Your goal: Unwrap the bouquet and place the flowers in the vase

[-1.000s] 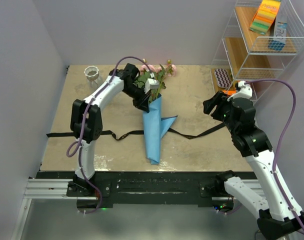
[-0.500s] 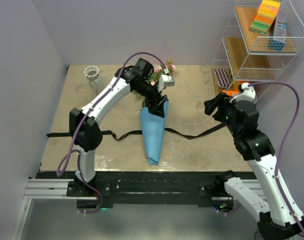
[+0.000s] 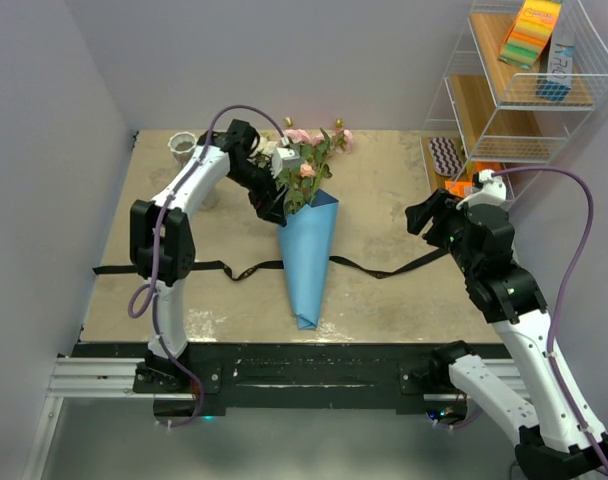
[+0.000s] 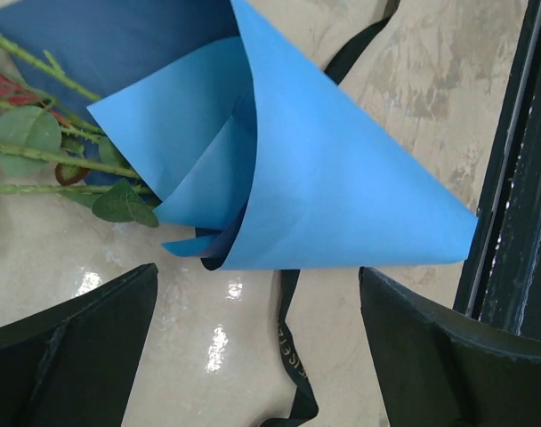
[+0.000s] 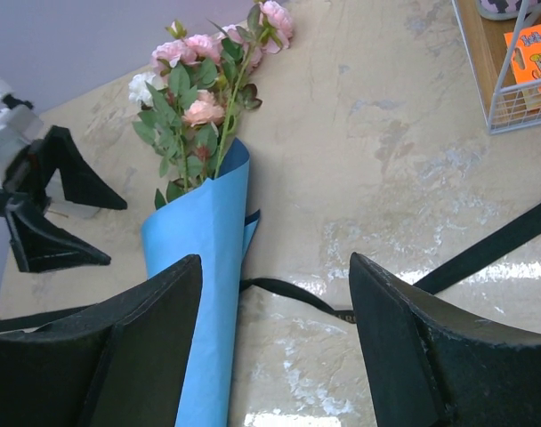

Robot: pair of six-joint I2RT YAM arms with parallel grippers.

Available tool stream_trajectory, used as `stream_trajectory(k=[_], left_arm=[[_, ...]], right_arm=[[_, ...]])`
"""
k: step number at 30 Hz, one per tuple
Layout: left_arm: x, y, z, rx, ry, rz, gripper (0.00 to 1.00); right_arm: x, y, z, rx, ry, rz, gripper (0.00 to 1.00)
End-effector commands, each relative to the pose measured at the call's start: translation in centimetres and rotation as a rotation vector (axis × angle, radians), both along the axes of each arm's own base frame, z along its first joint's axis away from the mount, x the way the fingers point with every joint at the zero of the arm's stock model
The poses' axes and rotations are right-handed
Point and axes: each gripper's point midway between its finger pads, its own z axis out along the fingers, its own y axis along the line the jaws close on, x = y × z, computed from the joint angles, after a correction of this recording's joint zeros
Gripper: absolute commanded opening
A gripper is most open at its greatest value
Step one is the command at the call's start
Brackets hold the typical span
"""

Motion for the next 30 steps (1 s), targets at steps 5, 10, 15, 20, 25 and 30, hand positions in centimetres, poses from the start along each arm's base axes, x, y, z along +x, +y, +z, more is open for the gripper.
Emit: stream_trajectory(k=[5,10,15,20,25,30], left_arm=[[-1.3,-1.0,-2.8,-0.053,0.063,-0.124,0.99],[-1.6,-1.2,-3.9,-0.066,0.086,-0.152,0.99],[-2.3,-1.7,-4.3,-0.089,0.104,-0.184,0.92],[-3.4,-1.7,-4.0,-0.107,0.126,-0.235,0.73],[-3.9,-1.5,-3.0,-0.082,0.094,-0.243,0.44],[-4.0,-1.9,-0.9,-0.068,0.055,-0.233,0.35]], right_arm=[[0.1,0.4,1.2,0.024,-0.047,0.012,0.7],[0.3,0.6,1.0,0.024,-0.039,0.02,0.7],[0.5,0.7,1.2,0.027,-0.043,0.021,0.7],[0.6,0.7,1.6,0.025,-0.043,0.02,0.7],[0.7,0.7,1.9,0.029,-0.049,0.018,0.71],[0.8,0.9,1.9,0.036,-0.048,0.022,0.71]])
